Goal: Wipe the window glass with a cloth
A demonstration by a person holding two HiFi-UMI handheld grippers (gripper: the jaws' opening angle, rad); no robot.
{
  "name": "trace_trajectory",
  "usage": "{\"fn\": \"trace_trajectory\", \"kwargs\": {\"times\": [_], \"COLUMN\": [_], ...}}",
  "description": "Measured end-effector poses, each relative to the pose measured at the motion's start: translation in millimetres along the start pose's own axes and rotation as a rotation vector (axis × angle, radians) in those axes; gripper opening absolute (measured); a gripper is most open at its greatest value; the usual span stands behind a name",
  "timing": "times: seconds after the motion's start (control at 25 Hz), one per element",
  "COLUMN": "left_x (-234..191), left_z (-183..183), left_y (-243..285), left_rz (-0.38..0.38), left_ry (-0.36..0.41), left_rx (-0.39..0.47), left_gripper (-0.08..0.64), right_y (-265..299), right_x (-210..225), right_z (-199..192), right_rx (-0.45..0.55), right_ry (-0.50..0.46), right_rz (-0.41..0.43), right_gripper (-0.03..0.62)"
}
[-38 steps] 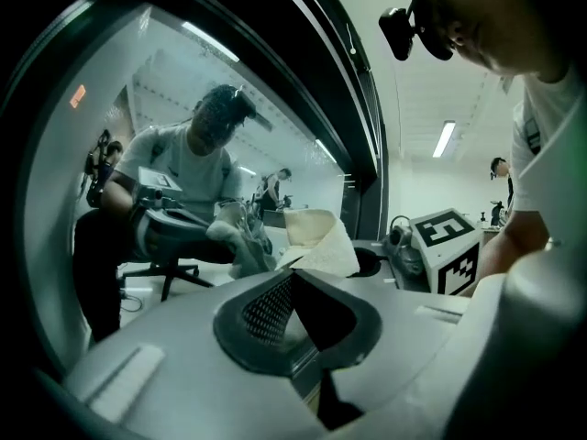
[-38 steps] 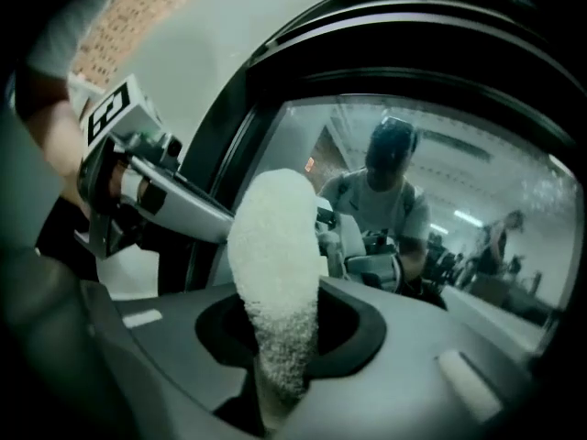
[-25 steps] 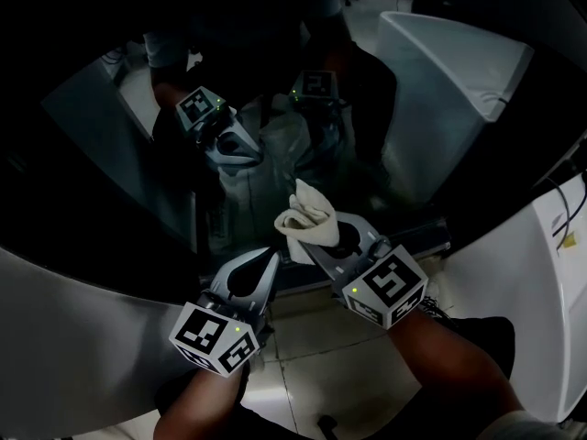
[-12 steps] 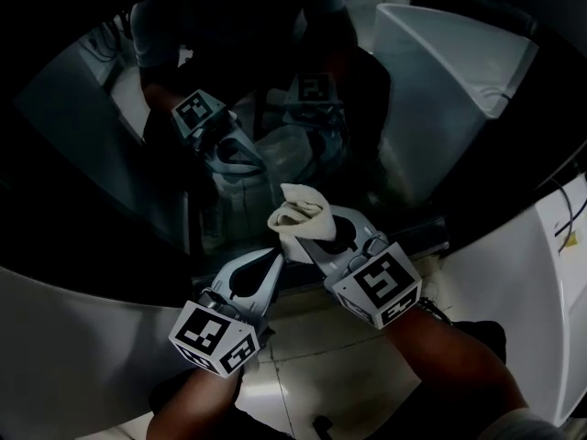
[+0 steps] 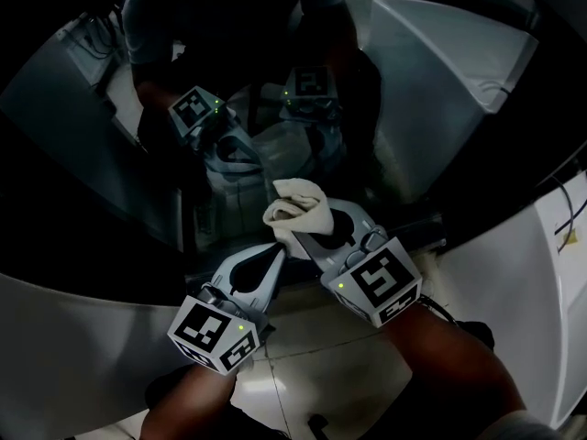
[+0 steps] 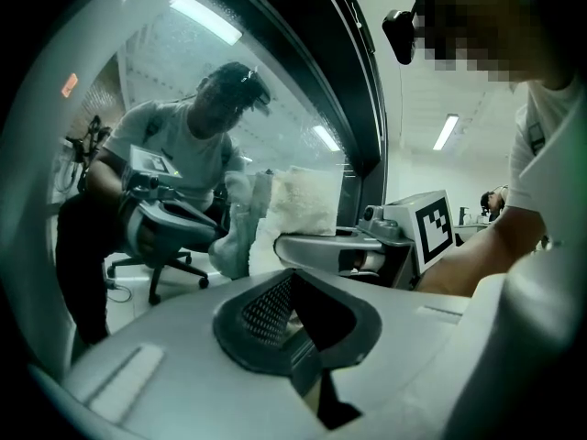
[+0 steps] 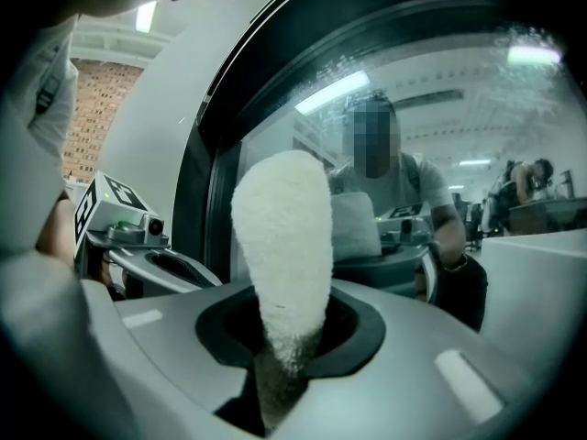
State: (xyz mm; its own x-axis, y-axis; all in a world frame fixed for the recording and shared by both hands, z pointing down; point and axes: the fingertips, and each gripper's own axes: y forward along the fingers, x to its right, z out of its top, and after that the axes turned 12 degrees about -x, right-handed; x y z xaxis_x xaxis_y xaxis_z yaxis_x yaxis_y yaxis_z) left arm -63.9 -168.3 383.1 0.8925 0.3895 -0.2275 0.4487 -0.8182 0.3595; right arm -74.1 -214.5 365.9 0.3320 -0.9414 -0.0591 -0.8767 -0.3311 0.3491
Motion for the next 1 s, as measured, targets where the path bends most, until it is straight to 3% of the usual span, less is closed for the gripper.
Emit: {"fn": "trace_trajectory", "kwargs": {"times": [1.0], "left_x": [18], "left_z": [6], "left_y": [-4], "left_rz": [-0.098], "left_ry": [0.039], "left_rx": [-0.012], "left_gripper": [0.015], "right_y": [-12], "right_x": [-3], "right_z": [15], "right_rx": [-0.021], "right_ry": [0.009], "right_rz": [-0.016], "right_gripper": [0.083]}}
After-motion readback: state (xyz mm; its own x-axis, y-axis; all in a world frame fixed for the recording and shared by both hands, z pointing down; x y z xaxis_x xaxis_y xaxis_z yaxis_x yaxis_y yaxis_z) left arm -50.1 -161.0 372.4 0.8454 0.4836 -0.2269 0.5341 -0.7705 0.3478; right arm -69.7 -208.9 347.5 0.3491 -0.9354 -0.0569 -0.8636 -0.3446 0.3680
